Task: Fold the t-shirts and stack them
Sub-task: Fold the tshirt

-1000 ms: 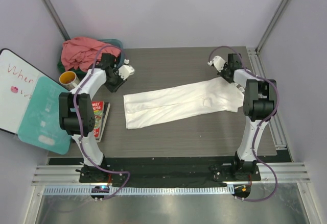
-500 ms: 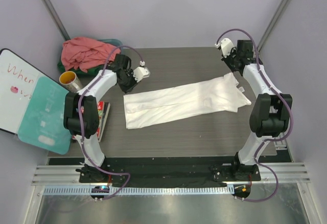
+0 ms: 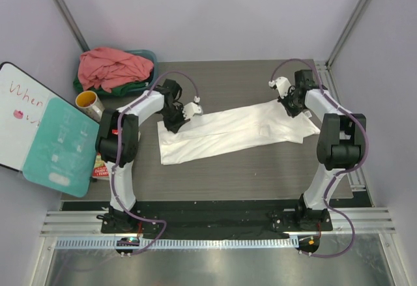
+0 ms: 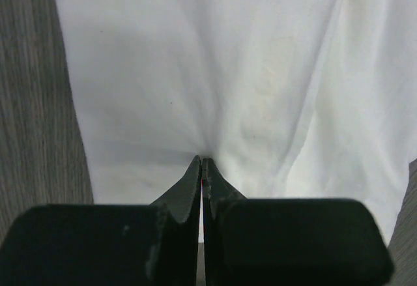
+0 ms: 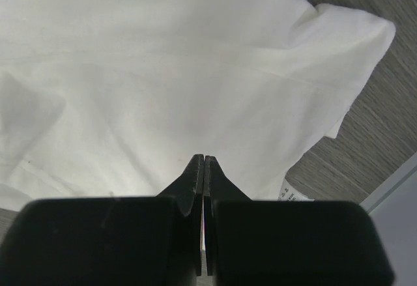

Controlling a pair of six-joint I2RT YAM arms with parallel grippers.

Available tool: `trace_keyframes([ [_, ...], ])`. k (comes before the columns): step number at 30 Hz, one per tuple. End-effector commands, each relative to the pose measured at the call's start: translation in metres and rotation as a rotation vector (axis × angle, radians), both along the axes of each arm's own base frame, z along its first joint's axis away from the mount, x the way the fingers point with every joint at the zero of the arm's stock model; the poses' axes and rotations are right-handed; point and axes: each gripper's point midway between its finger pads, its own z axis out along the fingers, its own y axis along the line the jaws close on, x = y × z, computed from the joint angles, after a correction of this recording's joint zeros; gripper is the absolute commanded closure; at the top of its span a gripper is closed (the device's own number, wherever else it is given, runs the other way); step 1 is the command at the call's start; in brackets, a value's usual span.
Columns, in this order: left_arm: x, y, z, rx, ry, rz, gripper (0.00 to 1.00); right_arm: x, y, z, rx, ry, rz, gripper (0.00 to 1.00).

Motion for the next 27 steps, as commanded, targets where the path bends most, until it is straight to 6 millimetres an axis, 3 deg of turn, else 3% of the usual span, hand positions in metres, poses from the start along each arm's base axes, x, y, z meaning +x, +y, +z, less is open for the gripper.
trace_keyframes([
  [1,-0.013,0.004,0.002,0.022,0.026,-0.062,1.00,-0.004,-0.005,-0.008,-0.001,0.022,-0.018,0.99],
  [7,-0.024,0.017,-0.007,0.084,0.043,-0.093,1.00,-0.005,-0.012,-0.034,-0.035,0.077,-0.019,0.99],
  [12,-0.023,0.038,-0.017,0.187,0.015,-0.067,0.99,0.008,-0.016,-0.043,-0.056,0.075,-0.022,0.99],
  [16,-0.019,0.047,-0.010,0.189,-0.014,-0.030,0.66,0.030,-0.022,-0.040,-0.080,0.033,-0.047,0.99],
  [20,-0.025,0.045,0.000,0.152,0.013,-0.016,0.69,0.054,-0.028,-0.039,-0.109,-0.015,-0.064,0.99],
  [27,-0.033,0.034,-0.006,0.109,0.083,-0.009,0.70,0.098,-0.020,-0.047,-0.109,-0.060,-0.054,0.99],
])
